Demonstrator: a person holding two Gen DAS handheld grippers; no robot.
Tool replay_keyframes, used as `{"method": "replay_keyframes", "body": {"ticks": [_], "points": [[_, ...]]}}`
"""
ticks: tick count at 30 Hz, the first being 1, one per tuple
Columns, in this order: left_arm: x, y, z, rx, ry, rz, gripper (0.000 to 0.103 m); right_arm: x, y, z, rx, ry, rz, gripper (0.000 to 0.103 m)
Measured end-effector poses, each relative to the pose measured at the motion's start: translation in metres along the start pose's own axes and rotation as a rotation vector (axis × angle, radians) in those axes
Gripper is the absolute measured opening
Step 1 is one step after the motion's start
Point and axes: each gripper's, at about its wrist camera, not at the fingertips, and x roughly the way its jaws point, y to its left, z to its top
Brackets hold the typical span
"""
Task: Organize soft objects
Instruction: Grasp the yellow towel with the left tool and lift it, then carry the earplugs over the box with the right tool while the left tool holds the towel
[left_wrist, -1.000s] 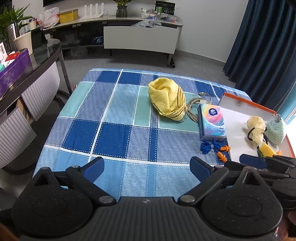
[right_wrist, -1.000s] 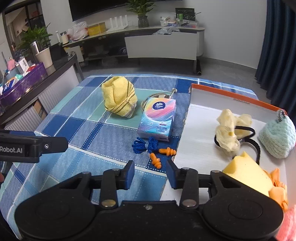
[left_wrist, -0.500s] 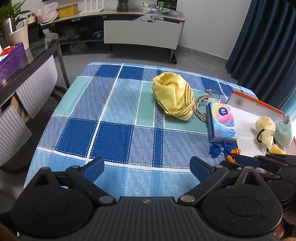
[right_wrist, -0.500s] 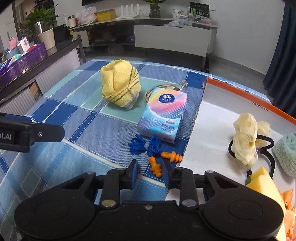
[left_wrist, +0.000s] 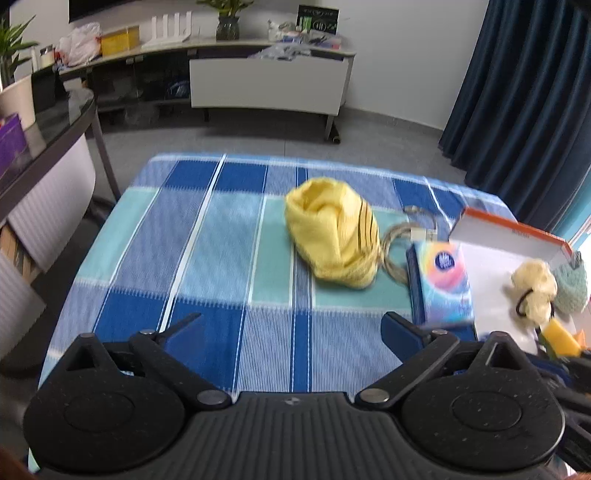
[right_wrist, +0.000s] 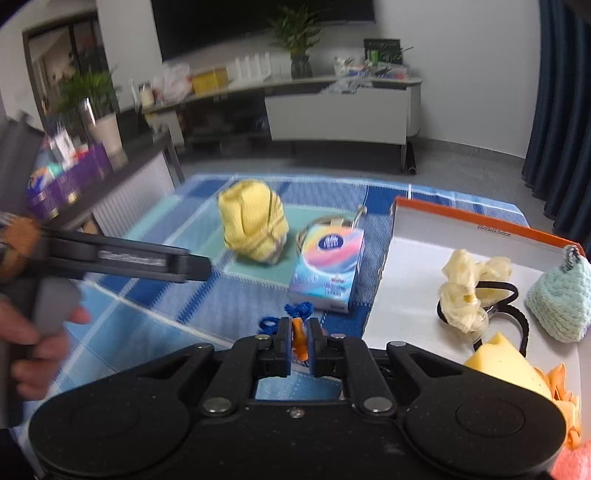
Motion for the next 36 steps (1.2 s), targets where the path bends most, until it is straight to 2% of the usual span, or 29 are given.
{"method": "replay_keyframes", "body": {"ticks": [4, 10, 12, 13, 14, 15, 16, 17, 19, 24, 36], "points": [[0.022, -0.010, 0.018, 0.027, -0.030, 0.001, 0.103, -0.024, -0.004, 0.005, 0.045, -0.071, 0.034, 0.010], [0.068, -0.027, 0.031, 0.114, -0.018, 0.037, 0.103, -0.041, -0.002, 0.004, 0.048, -0.103, 0.047, 0.010], [0.077, -0.029, 0.032, 0.124, -0.024, 0.026, 0.097, -0.043, -0.001, 0.004, 0.051, -0.107, 0.044, 0.010], [0.081, -0.029, 0.033, 0.127, -0.016, 0.017, 0.088, -0.044, -0.001, 0.004, 0.052, -0.108, 0.045, 0.010], [0.083, -0.030, 0.033, 0.129, -0.008, -0.006, 0.072, -0.045, -0.001, 0.003, 0.053, -0.110, 0.048, 0.010], [0.083, -0.029, 0.034, 0.126, -0.008, -0.031, 0.062, -0.046, -0.001, 0.003, 0.054, -0.112, 0.048, 0.010], [0.081, -0.028, 0.034, 0.127, -0.014, -0.046, 0.041, -0.047, 0.000, 0.003, 0.053, -0.115, 0.047, 0.010], [0.078, -0.028, 0.033, 0.130, -0.013, -0.059, 0.029, -0.049, 0.000, 0.003, 0.053, -0.117, 0.047, 0.010], [0.068, -0.026, 0.032, 0.127, -0.023, -0.079, 0.021, -0.051, 0.001, 0.002, 0.053, -0.121, 0.044, 0.010], [0.029, -0.020, 0.017, 0.108, -0.068, -0.084, 0.018, -0.058, 0.002, -0.001, 0.061, -0.137, 0.037, 0.010], [-0.079, -0.011, -0.030, 0.015, -0.103, -0.041, 0.018, -0.083, 0.027, -0.005, 0.025, -0.187, 0.000, 0.010]]}}
